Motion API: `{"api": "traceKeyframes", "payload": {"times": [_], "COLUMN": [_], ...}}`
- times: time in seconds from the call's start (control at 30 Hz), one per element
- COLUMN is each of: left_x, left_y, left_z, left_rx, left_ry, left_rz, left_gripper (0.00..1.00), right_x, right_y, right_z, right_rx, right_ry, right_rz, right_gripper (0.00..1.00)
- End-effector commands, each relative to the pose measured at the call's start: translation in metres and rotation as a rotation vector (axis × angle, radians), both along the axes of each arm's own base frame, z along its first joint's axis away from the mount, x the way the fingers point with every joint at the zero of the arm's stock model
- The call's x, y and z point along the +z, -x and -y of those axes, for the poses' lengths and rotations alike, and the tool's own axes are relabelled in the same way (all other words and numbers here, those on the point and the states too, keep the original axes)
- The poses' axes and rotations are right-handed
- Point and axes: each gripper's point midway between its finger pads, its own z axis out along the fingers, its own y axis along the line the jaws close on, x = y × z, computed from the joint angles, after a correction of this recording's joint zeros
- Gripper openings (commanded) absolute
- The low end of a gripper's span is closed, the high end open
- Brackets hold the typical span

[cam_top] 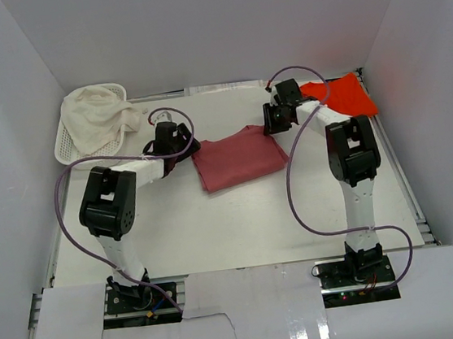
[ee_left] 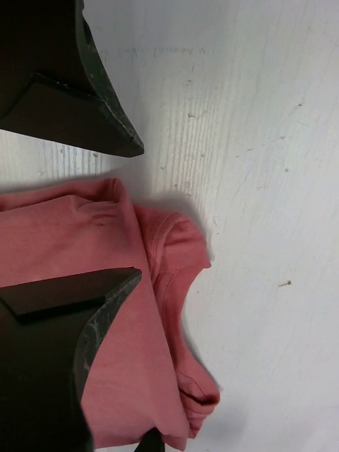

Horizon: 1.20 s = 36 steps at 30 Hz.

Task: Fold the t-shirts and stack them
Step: Fold the long partially folded tshirt into a neat square

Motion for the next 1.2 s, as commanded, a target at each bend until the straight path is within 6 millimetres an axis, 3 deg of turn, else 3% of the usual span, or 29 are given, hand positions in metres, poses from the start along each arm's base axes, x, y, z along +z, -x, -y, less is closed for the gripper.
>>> {"api": "traceKeyframes", "payload": {"times": [0.0,0.2,0.23,0.33,0.37,0.4,0.43,0.5,0.53,0.57,0.63,0.67,0.73,0.77,1.0,1.17], "left_x": [0.069,0.114,0.119,0.129,0.129,0.126,0.123,0.121,0.105,0.1,0.105,0.09,0.093,0.079,0.059,0.044], "left_y": [-0.014,-0.001,0.001,0.012,0.015,0.017,0.018,0.02,0.019,0.019,0.019,0.018,0.016,0.013,0.005,0.0], "left_z": [-0.002,-0.002,0.0,0.015,0.02,0.032,0.039,0.057,0.065,0.072,0.09,0.095,0.105,0.108,0.121,0.119], "left_rx": [0.002,-0.036,-0.049,-0.145,-0.175,-0.241,-0.272,-0.362,-0.388,-0.421,-0.515,-0.524,-0.576,-0.582,-0.637,-0.616], "left_ry": [0.005,0.029,0.035,0.083,0.096,0.124,0.144,0.203,0.235,0.262,0.334,0.368,0.409,0.422,0.458,0.437], "left_rz": [0.16,0.246,0.254,0.272,0.272,0.264,0.255,0.25,0.208,0.196,0.212,0.175,0.197,0.175,0.136,0.123], "left_gripper": [0.75,0.75,0.74,0.72,0.72,0.71,0.71,0.7,0.7,0.69,0.66,0.65,0.63,0.62,0.55,0.55], "right_x": [0.062,0.092,0.089,0.104,0.108,0.108,0.102,0.103,0.092,0.098,0.088,0.089,0.086,0.086,0.082,0.056], "right_y": [-0.013,0.004,0.009,0.029,0.037,0.045,0.054,0.077,0.084,0.1,0.112,0.124,0.13,0.134,0.165,0.183], "right_z": [0.004,0.008,0.009,0.004,-0.006,-0.013,-0.019,-0.042,-0.05,-0.064,-0.073,-0.078,-0.081,-0.082,-0.082,-0.078], "right_rx": [-0.022,-0.016,-0.018,0.013,0.061,0.093,0.12,0.218,0.246,0.316,0.352,0.38,0.398,0.41,0.459,0.436], "right_ry": [-0.025,-0.038,-0.037,-0.084,-0.14,-0.179,-0.219,-0.36,-0.405,-0.511,-0.589,-0.644,-0.671,-0.687,-0.76,-0.741], "right_rz": [0.185,0.229,0.218,0.219,0.215,0.198,0.165,0.073,0.016,-0.056,-0.151,-0.203,-0.217,-0.228,-0.338,-0.412], "right_gripper": [0.37,0.37,0.37,0.31,0.26,0.12,0.08,0.08,0.08,0.08,0.08,0.08,0.08,0.08,0.08,0.08]}}
